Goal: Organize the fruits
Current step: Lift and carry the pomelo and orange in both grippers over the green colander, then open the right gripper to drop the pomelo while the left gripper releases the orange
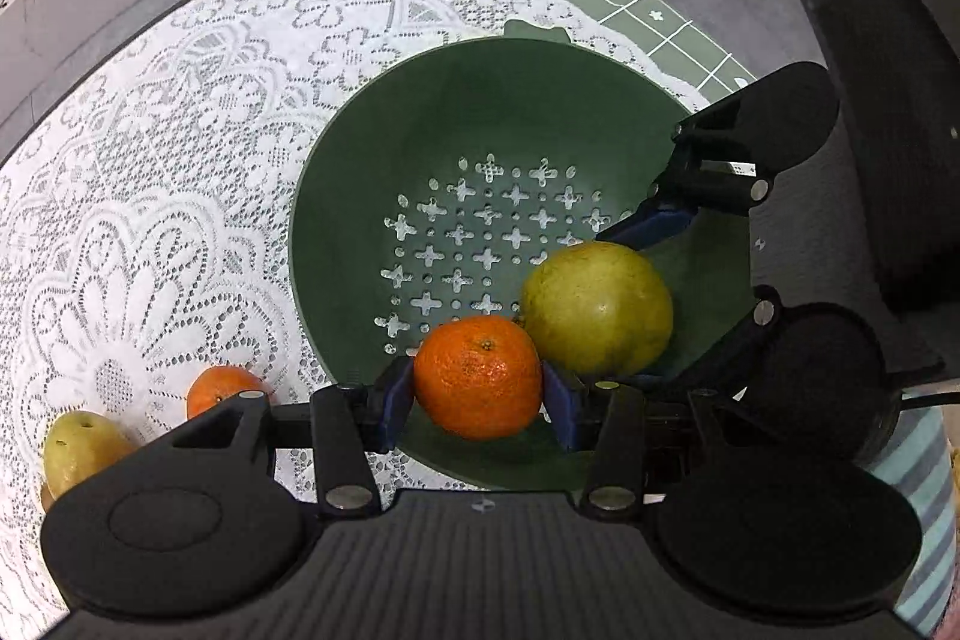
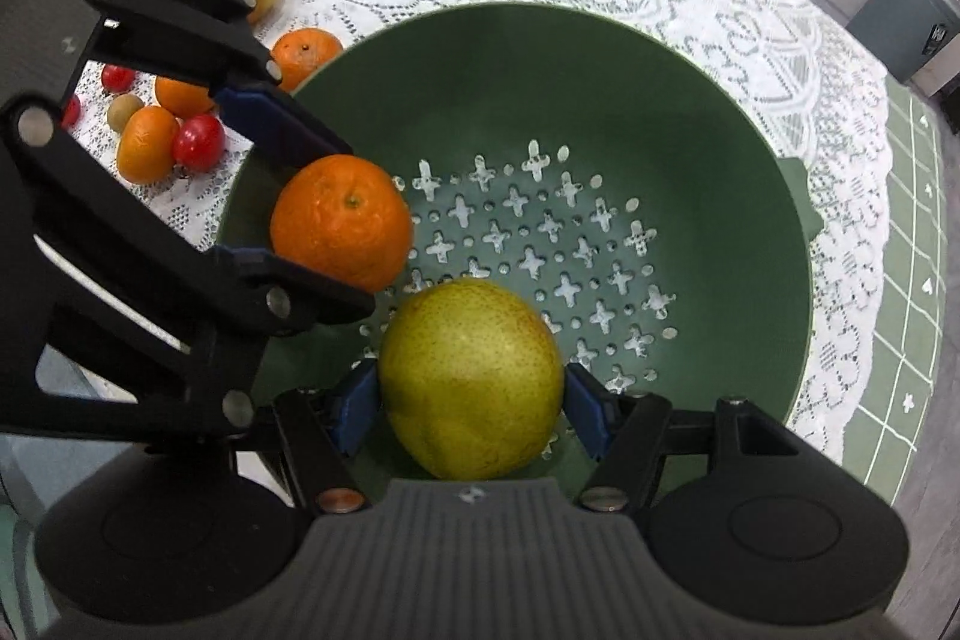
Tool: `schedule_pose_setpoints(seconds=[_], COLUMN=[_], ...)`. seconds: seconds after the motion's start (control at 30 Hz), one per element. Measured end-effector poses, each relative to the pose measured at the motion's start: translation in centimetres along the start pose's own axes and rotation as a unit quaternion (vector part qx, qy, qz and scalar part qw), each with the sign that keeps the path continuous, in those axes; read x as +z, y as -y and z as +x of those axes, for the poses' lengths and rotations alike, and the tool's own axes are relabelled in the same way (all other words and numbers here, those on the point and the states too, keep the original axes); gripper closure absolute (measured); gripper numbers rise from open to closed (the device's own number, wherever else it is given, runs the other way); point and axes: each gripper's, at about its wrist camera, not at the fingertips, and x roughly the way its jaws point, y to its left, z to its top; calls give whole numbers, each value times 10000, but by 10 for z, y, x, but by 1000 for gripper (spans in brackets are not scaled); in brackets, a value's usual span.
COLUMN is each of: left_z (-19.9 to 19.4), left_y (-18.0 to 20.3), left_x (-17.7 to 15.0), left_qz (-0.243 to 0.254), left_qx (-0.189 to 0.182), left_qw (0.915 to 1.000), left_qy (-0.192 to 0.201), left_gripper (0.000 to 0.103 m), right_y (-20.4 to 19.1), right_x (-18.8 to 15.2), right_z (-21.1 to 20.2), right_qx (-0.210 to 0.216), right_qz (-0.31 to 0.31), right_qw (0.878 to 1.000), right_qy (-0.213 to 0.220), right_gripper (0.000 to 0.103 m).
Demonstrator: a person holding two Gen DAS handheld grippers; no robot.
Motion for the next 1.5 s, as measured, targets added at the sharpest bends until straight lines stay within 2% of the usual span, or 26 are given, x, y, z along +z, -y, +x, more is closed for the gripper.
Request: schedule_pose_setpoints(seconds=[0.33,0.57,0.67,0.73,0.87,0.97,1.2,1.5], left_z=[6,12,13,13,8,1,-20,-58], left_y=[0,6,9,8,10,13,16,17], left_x=[4,6,6,5,3,2,-5,-22], left_qz=[-76,-46,-23,-50,-116,-85,-123,-250], left_qx=[-33,34,102,92,10,85,6,-12], left_qw=[9999,9999,9998,9998,9999,9999,9994,9951], left_qy=[-151,-149,-164,-155,-97,1,309,957], left_gripper=[51,50,47,45,44,40,39,38], right_y=[6,6,7,9,9,8,-5,-22], right_x=[-1,-4,-7,-8,-12,-14,-15,-18], right_z=[6,0,-1,-3,-7,-12,-29,-59], right_qx=[76,-87,-168,-219,-296,-379,-603,-888], right_qz=[-34,-88,-12,64,120,141,70,61], right_qw=[9998,9997,9996,9995,9993,9990,9981,9957], right_qy=[-188,-210,-213,-208,-175,-182,-82,243], right_gripper=[40,39,32,24,23,22,13,12])
